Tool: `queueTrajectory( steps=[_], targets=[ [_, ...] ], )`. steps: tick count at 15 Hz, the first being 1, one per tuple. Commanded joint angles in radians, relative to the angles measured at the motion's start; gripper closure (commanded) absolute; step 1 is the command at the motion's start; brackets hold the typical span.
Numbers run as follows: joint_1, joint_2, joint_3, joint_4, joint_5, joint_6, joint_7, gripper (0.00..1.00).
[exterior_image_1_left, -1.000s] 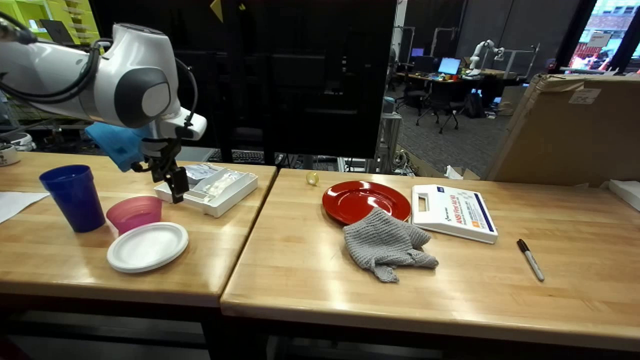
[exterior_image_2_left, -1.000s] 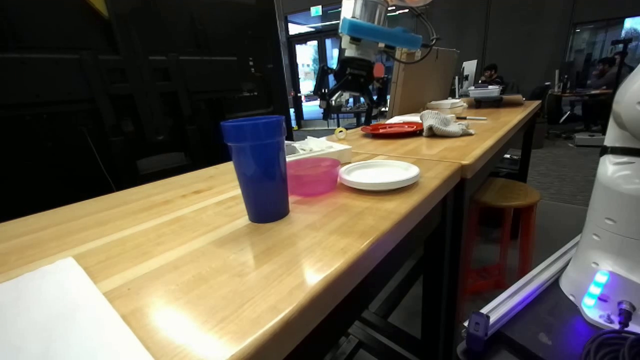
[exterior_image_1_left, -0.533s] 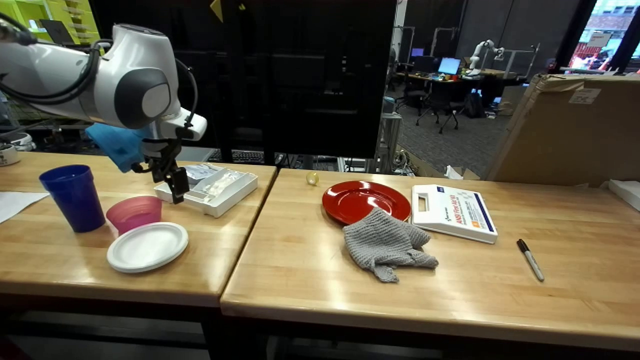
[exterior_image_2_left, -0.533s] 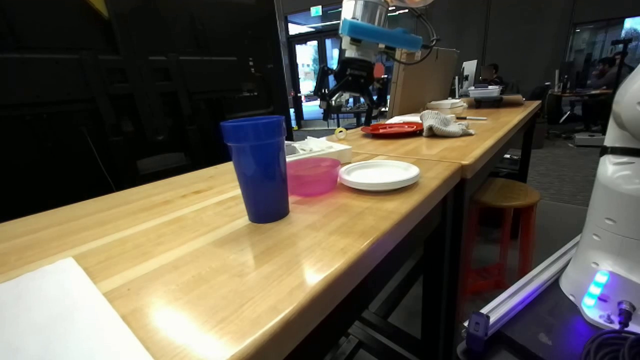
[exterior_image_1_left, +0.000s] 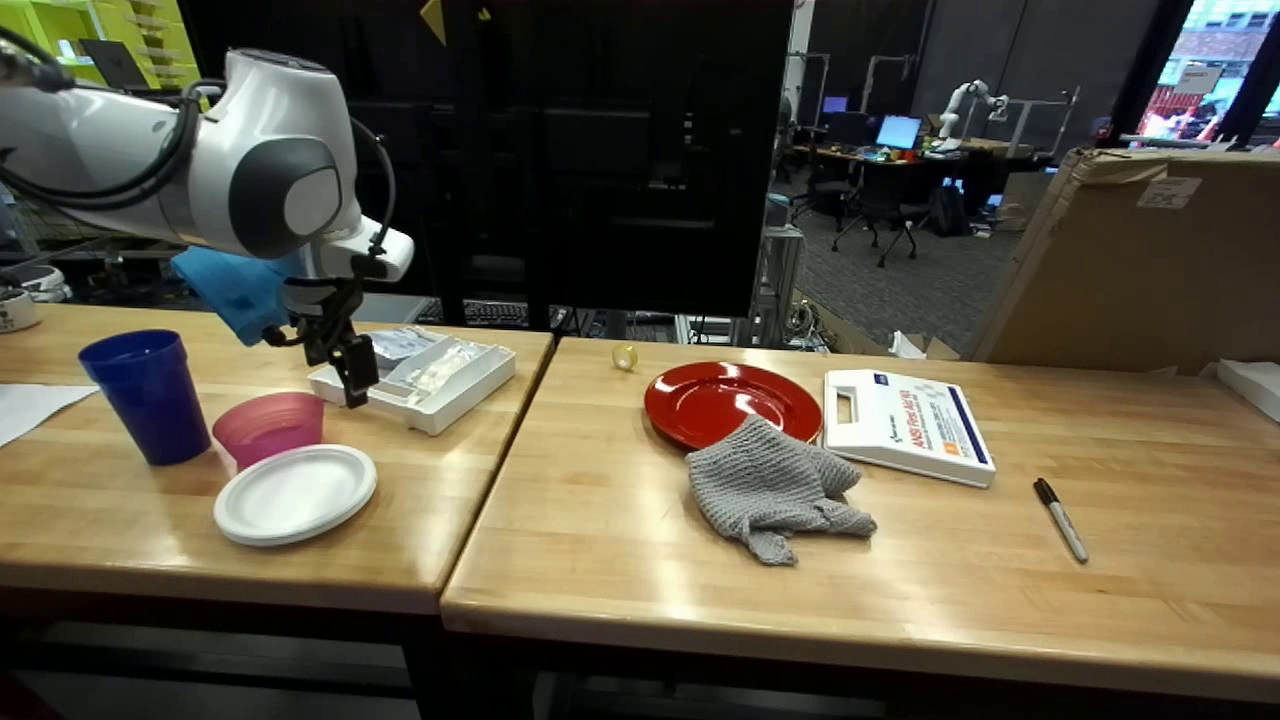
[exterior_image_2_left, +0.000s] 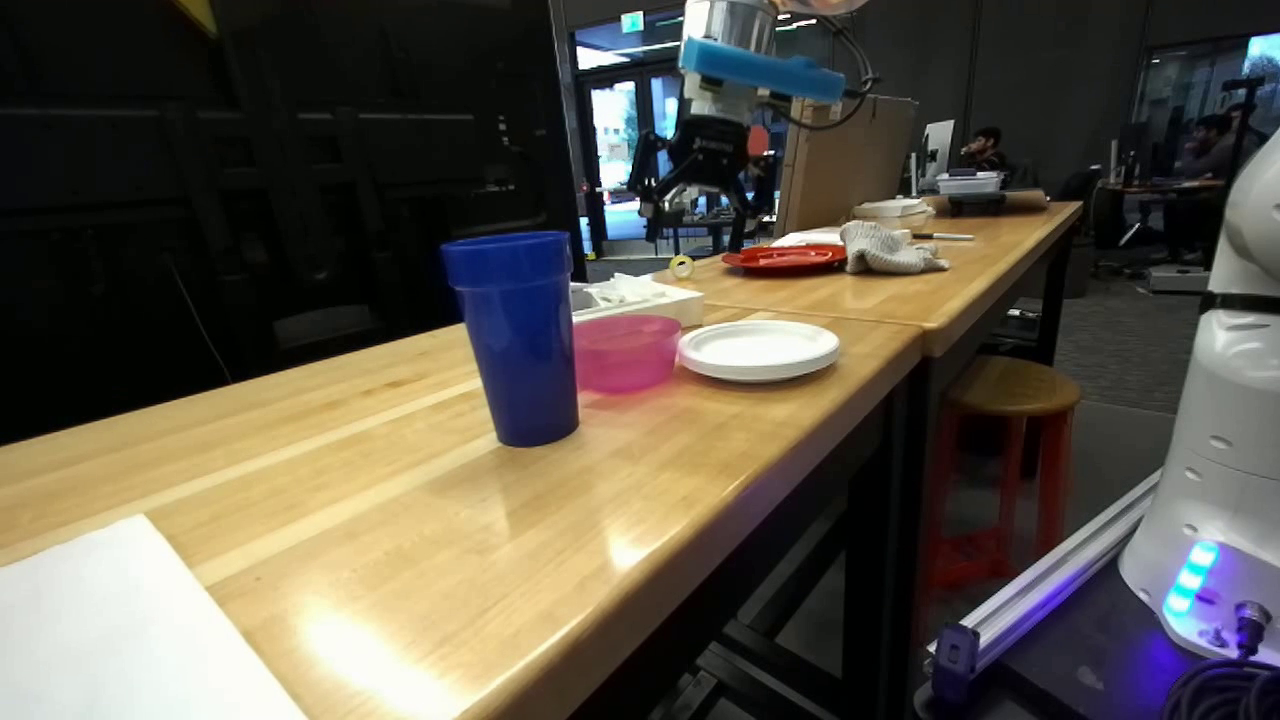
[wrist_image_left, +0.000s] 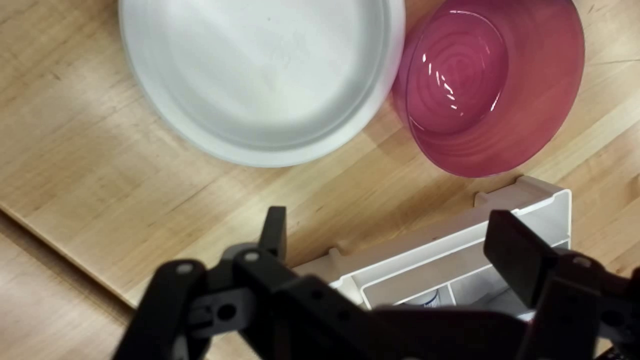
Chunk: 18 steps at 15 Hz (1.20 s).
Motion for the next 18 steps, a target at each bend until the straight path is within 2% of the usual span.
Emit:
queueTrajectory(
  steps=[1,7,12,13,14,16,18],
  targets=[
    [-0.002,0.0,0.001,0.002,0.0,-0.003,0.0,0.0],
    [-0.002,0.0,0.001,0.001,0.0,-0.003,0.0,0.0],
    [0.016,0.058,0.021,0.029,0.006,0.02,-0.027,0.0],
    [0.02,0.072,0.025,0.035,0.008,0.024,-0.03,0.1],
    [0.022,0.087,0.031,0.042,0.005,0.027,-0.028,0.0],
    [0.028,0.108,0.038,0.054,0.002,0.026,-0.024,0.04],
    [0.029,0.124,0.042,0.063,-0.002,0.024,-0.02,0.0]
  ],
)
